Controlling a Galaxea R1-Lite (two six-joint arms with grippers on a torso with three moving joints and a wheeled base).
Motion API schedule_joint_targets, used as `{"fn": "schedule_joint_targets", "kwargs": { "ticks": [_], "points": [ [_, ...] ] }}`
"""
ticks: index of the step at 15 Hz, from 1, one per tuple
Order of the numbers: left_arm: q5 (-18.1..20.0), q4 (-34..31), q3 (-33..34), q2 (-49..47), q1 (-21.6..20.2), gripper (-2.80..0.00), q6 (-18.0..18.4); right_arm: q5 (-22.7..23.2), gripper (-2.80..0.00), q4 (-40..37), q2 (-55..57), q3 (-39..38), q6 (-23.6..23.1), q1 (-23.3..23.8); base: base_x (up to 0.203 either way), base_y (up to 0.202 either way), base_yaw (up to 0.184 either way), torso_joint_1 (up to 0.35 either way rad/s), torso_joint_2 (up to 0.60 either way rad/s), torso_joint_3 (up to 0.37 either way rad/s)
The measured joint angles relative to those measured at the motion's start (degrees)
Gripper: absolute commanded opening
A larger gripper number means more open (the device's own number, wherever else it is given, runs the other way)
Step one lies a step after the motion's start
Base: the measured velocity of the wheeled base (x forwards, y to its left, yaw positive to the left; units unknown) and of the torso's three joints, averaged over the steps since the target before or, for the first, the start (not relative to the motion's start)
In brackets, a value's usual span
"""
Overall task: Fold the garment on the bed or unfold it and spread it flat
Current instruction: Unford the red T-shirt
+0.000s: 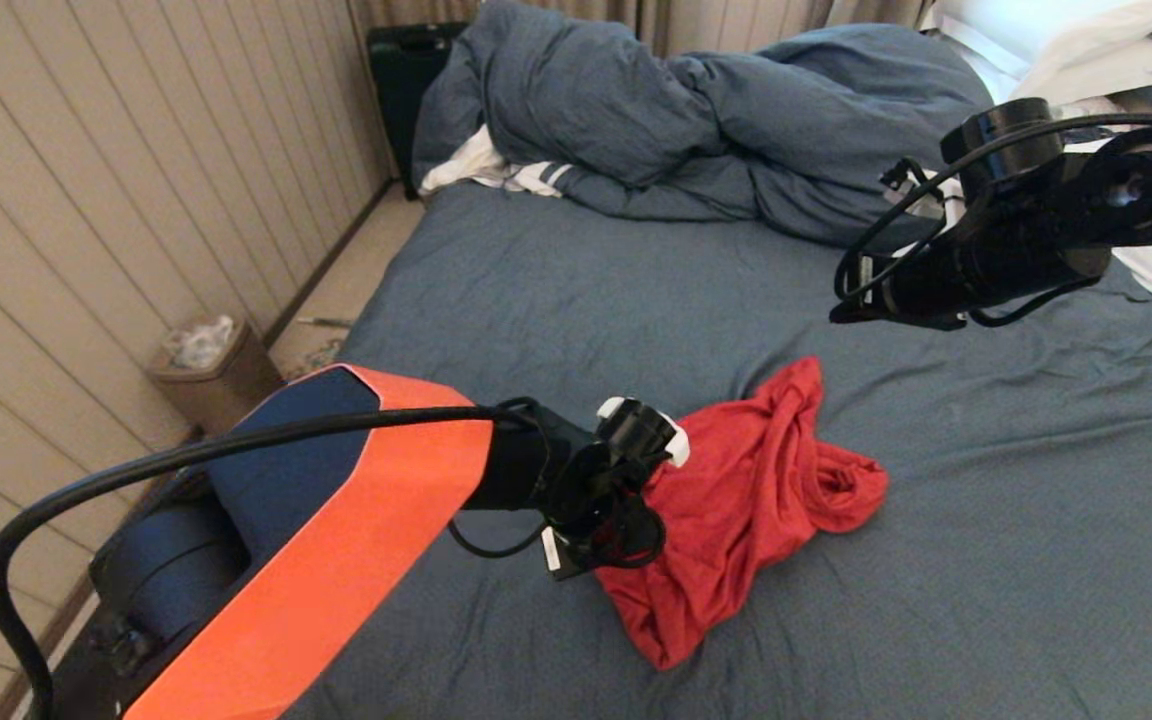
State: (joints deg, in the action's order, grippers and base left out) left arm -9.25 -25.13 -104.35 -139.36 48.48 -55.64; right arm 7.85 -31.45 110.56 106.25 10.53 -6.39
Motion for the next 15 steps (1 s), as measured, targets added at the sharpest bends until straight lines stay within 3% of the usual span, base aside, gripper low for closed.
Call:
{"fn": "schedule_joint_targets", "kwargs": {
  "ticks": [5,10,15],
  "points": [
    [-0.5,-1.3,-2.0,-1.3,1.6,-2.8,0.4,0.0,-2.8,1.2,0.3,0.1,0.1,0.0,0.0,0.0,0.0,0.0,0.0,0.0],
    [-4.1,-1.9,-1.9,1.1,1.5,-2.8,0.9,0.1,-2.8,1.2,1.0,0.7,0.1,-0.2,0.0,0.0,0.0,0.0,0.0,0.0],
    [-3.8,-10.5,2.6,6.8,-4.5,-2.8,1.5,0.1,-2.8,1.2,1.7,0.8,0.0,-0.2,0.0,0.0,0.0,0.0,0.0,0.0]
  ]
}}
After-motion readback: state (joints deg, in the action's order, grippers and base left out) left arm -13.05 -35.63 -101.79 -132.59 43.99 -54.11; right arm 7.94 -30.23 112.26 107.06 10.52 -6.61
